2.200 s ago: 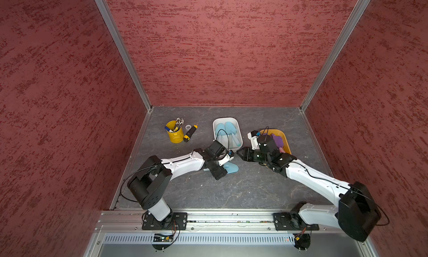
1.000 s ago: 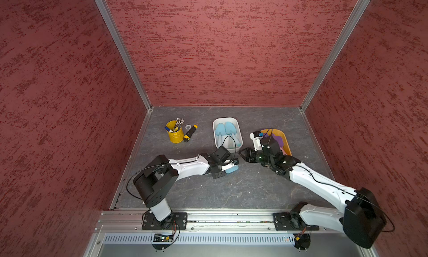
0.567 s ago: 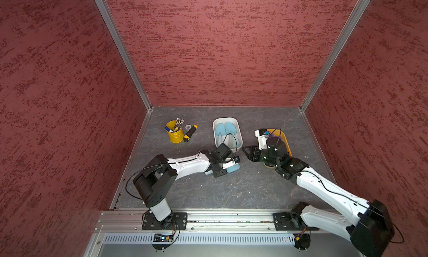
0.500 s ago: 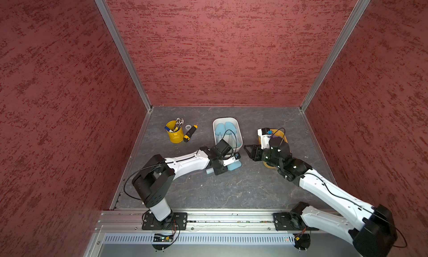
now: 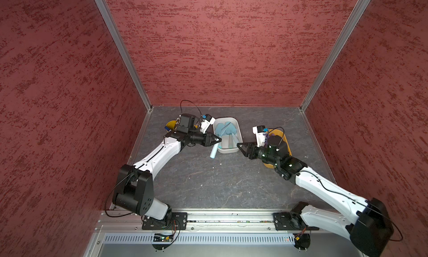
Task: Sort the small shovels by color and place them into the storage box
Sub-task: Pick up the shovel from the center of the board.
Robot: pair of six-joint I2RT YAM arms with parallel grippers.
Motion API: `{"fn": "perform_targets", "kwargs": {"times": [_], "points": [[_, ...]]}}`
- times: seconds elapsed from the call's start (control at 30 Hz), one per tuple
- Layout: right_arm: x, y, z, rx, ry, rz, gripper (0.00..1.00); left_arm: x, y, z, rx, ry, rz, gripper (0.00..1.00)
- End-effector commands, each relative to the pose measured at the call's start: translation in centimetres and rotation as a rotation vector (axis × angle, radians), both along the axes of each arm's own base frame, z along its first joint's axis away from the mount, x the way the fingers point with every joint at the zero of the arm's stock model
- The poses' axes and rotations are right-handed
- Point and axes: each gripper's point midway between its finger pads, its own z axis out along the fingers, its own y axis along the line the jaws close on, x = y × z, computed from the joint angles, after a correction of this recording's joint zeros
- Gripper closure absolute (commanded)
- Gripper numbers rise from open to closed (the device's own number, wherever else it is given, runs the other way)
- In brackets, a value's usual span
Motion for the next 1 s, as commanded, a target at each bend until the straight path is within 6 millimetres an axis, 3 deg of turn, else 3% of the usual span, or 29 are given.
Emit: {"fn": "perform_targets", "kwargs": {"times": [0.0,0.13,0.33,0.77,0.8,0.97], "points": [[-1.0,3.1,2.6,0.159,-0.03,0.131,0.45,-0.7,-0.4,3.3,-0.236,0.087,-0.042,1.0],[-1.9,5.7,3.0,0.208,-0.038,0.25,0.44,-0.2,0.3,3.7,-0.323,0.087,-0.004,1.0],[-1.8,7.6,2.6,0.229,-0.024,0.346,0.42,-0.2,0.4,4.2,-0.377,0.057,0.016,1.0],[-0.8,9.1,3.5,0.244,-0.046,0.374,0.44,-0.3,0.3,4.7,-0.418,0.059,0.024,1.0],[-0.3,9.4,2.7,0.234,-0.032,0.372,0.44,-0.4,0.3,4.8,-0.423,0.059,0.022,1.0],[0.4,10.0,2.9,0.241,-0.047,0.379,0.47,-0.8,0.1,5.6,-0.454,0.051,0.013,1.0]]}}
